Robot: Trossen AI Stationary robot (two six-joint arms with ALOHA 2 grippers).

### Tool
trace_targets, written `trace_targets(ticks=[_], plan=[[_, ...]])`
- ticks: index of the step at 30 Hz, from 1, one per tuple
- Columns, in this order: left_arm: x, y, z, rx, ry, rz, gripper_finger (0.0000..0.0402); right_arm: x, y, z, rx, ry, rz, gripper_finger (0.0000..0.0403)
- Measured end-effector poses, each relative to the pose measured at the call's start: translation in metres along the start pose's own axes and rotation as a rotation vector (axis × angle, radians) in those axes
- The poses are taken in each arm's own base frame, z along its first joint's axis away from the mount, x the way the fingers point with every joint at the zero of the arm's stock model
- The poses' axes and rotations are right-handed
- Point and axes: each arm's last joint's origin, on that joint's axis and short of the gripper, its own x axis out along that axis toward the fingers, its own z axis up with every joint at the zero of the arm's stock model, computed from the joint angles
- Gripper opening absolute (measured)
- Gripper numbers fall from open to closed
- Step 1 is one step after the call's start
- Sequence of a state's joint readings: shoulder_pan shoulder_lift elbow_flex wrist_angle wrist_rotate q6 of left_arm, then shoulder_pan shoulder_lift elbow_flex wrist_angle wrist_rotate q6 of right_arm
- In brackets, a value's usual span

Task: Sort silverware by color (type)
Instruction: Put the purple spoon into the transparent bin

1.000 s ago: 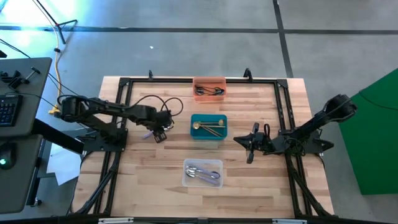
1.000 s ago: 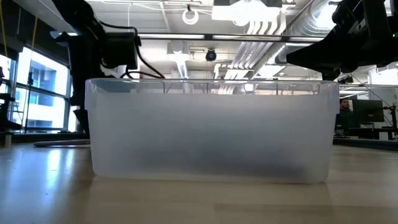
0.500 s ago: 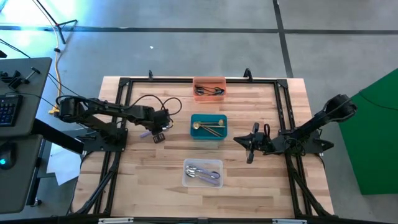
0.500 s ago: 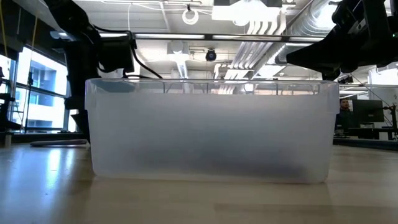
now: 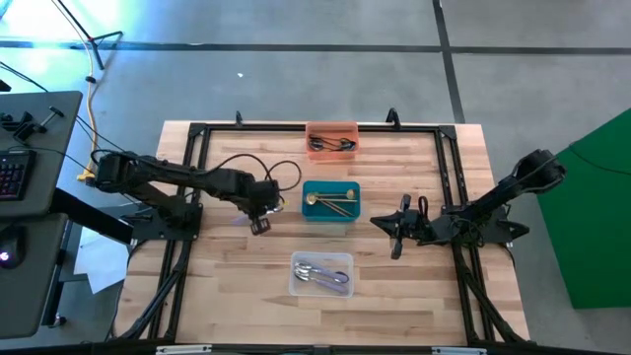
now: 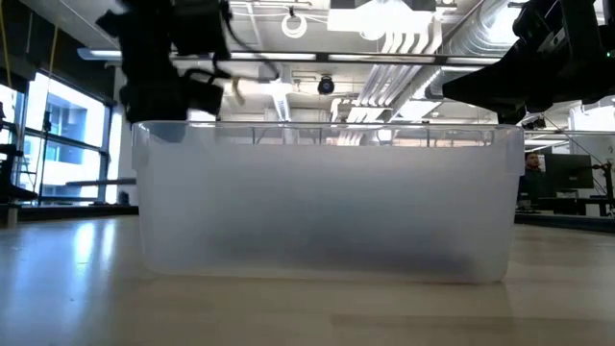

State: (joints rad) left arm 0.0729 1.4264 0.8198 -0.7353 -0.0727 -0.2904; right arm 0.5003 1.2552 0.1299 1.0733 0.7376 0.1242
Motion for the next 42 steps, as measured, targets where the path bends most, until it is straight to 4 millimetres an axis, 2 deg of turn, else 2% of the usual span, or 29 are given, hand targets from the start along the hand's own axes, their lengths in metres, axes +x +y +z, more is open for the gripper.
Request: trace_targets(ticks=[8, 13, 21, 27, 36, 42], plan=[[-0.056, -0.052, 0.033, 0.012, -0.178, -0.094, 0.0004, 0.0, 0.0, 0.0, 0.001, 0.0, 0.0, 0.0], [-0.075, -0.09, 0.056, 0.09, -0.207, -0.09, 0.0004, 0.0, 0.0, 0.0, 0.006, 0.001, 0.0, 0.0], [-0.061, -0.148, 0.097, 0.249, -0.214, -0.121, 0.0004, 0.0, 0.0, -0.001, 0.004, 0.006, 0.0, 0.0], [-0.049, -0.178, 0.115, 0.326, -0.226, -0.157, 0.0003, 0.0, 0.0, -0.002, -0.005, 0.016, -0.002, 0.0], [-0.023, -0.202, 0.115, 0.368, -0.21, -0.179, 0.0003, 0.0, 0.0, -0.003, -0.01, 0.022, -0.002, 0.0], [-0.024, -0.212, 0.113, 0.369, -0.259, -0.202, 0.0003, 0.0, 0.0, -0.003, -0.007, 0.023, -0.003, 0.0]])
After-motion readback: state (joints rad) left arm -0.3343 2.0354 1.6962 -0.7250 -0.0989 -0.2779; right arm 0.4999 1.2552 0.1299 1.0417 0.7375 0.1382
